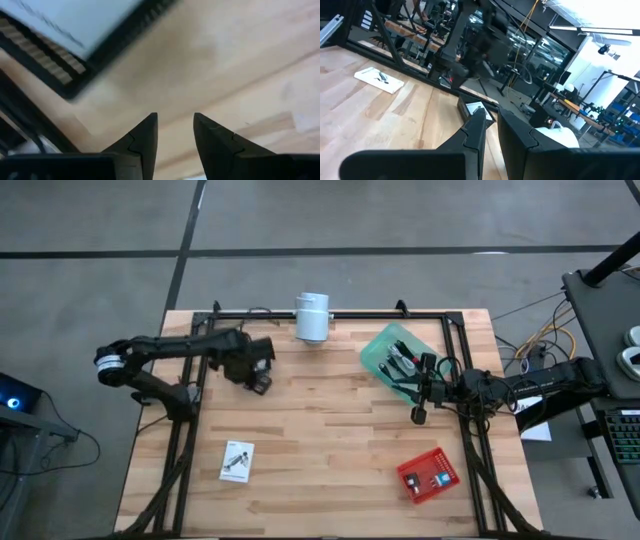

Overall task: Pick and place items into bin
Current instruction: Put the white card reader box into the black bin

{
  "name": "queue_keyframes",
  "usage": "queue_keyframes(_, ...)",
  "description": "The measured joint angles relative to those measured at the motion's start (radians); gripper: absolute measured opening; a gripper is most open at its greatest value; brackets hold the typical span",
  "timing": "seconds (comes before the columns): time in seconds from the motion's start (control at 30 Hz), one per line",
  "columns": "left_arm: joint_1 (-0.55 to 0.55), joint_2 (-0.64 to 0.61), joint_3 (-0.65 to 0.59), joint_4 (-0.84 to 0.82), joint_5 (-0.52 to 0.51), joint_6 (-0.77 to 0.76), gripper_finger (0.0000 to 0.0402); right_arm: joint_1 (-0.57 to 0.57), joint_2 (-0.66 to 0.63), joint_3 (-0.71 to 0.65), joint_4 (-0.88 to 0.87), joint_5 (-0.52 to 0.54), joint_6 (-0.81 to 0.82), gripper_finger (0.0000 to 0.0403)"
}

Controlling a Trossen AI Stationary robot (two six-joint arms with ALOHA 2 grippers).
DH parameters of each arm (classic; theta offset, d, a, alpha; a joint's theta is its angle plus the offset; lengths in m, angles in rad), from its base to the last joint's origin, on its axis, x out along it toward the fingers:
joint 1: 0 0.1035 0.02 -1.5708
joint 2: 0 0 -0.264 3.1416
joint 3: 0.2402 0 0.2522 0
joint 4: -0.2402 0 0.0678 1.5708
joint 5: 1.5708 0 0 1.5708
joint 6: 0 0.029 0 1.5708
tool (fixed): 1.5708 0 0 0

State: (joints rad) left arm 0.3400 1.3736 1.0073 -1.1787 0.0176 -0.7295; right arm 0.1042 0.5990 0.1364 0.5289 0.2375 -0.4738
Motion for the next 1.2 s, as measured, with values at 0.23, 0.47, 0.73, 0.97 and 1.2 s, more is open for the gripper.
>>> queue_keyframes(0.23,-0.248,0.0,0.005,-0.003,0.012,-0.365,0.0109,0.0,0.0,0.0,-0.007,-0.001,0.108,0.0038)
queue_keyframes(0.47,-0.486,0.011,0.005,0.026,0.018,-0.72,0.0109,0.001,0.0,0.0,-0.038,-0.013,0.223,0.0038)
queue_keyframes(0.73,-0.73,0.138,0.038,0.188,0.019,-0.967,0.0109,0.001,0.0,0.0,-0.066,-0.013,0.213,0.0038)
queue_keyframes(0.97,-0.828,0.302,0.132,0.195,0.09,-1.045,0.0109,0.001,0.0,0.0,-0.06,-0.013,0.186,0.0038)
queue_keyframes(1.2,-0.853,0.385,0.169,0.188,0.109,-1.046,0.0109,0.001,0.0,0.0,-0.059,-0.012,0.182,0.0038)
